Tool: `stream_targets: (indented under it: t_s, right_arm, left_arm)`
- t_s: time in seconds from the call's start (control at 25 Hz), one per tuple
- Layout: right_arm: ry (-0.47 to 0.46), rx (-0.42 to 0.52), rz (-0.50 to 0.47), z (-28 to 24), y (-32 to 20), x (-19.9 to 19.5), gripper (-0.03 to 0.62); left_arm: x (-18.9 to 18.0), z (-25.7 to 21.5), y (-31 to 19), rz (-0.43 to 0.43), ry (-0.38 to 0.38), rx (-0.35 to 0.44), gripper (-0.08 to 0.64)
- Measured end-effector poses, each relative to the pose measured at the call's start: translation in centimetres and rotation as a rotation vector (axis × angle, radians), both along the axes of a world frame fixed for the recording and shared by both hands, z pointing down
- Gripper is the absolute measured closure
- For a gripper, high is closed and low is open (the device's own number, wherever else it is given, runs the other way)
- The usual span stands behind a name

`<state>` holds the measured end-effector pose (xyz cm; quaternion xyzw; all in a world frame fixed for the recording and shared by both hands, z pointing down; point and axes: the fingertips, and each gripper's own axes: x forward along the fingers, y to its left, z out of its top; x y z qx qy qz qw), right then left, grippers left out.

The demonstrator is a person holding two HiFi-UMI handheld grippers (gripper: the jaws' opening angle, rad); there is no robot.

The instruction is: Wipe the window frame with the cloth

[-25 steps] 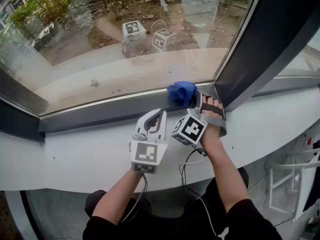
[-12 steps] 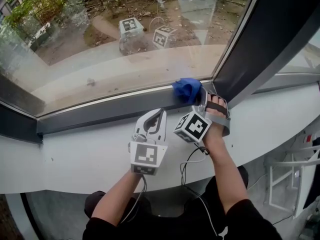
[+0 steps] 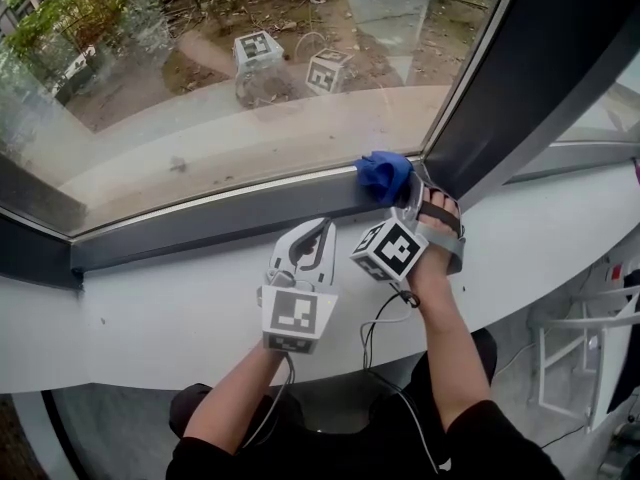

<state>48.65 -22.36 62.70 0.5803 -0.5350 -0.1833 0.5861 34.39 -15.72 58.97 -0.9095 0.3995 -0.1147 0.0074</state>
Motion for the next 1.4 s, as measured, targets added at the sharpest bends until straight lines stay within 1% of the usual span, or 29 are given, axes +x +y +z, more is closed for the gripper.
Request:
stream_targets:
  t_s: [0.08, 0.2, 0.32, 0.44, 0.56, 0.72, 0.8, 0.92, 1.12, 1.16, 1.2, 1.28, 1.32, 1.36, 1.4]
  right_arm:
    - [-0.012, 0.003, 0.02, 0.0, 0.1, 0.2, 0.571]
    - [-0.042, 0.0, 0.062, 0.2, 0.3, 0.8, 0.571]
    - [-0.066, 0.004, 0.107, 0.3, 0.5, 1.4, 0.571]
    - [-0.102, 0.016, 0.158, 0.1, 0.4, 1.7, 0.571]
    - [-0.197, 0.048, 0.247, 0.1, 0.5, 2.0, 0.569]
    - [-0.374, 0.093, 0.349, -0.1, 0.4, 2.8, 0.569]
    - [-0.492, 0.121, 0.382, -0.1, 0.3, 3.1, 0.569]
    - [-0.722, 0.187, 0.437, -0.6, 0.3, 3.3, 0.569]
    - [-1.074, 0.315, 0.517, -0.9, 0.5, 3.0, 0.569]
    - [-1.16, 0.338, 0.537, -0.9, 0.6, 3.1, 0.569]
    - [-1.266, 0.361, 0.56, -0.8, 0.6, 3.1, 0.569]
    - [-1.509, 0.402, 0.604, -0.6, 0.7, 3.1, 0.569]
    - [-1.613, 0.418, 0.624, -0.4, 0.7, 3.1, 0.569]
    - [-1.687, 0.433, 0.641, -0.3, 0.7, 3.1, 0.569]
    - [-1.733, 0.448, 0.656, -0.2, 0.8, 3.1, 0.569]
  left_arm:
    - [0.0, 0.2, 0.0, 0.01, -0.011, -0.006, 0.555]
    - [0.0, 0.2, 0.1, 0.012, -0.002, 0.007, 0.555]
    - [0.1, 0.2, 0.2, 0.015, 0.001, -0.011, 0.555]
    - [0.3, -0.1, 0.2, 0.024, 0.014, 0.015, 0.555]
    - [0.1, -0.1, 0.4, 0.017, 0.02, 0.01, 0.555]
    - [0.1, -0.5, 0.6, 0.013, 0.031, 0.007, 0.555]
    - [0.0, -0.7, 0.6, 0.009, 0.041, 0.01, 0.555]
    - [-0.2, -0.8, 0.4, 0.003, 0.049, 0.002, 0.555]
    - [-0.1, -0.9, 0.6, 0.007, 0.048, 0.003, 0.555]
    - [-0.1, -0.9, 0.6, 0.006, 0.049, 0.001, 0.555]
    - [-0.2, -0.9, 0.6, 0.006, 0.048, -0.001, 0.555]
    - [-0.2, -0.9, 0.6, 0.005, 0.047, -0.002, 0.555]
    - [-0.2, -1.0, 0.6, 0.005, 0.047, -0.002, 0.555]
    - [-0.2, -1.0, 0.6, 0.005, 0.048, -0.001, 0.555]
    - [-0.2, -1.0, 0.6, 0.005, 0.048, 0.0, 0.555]
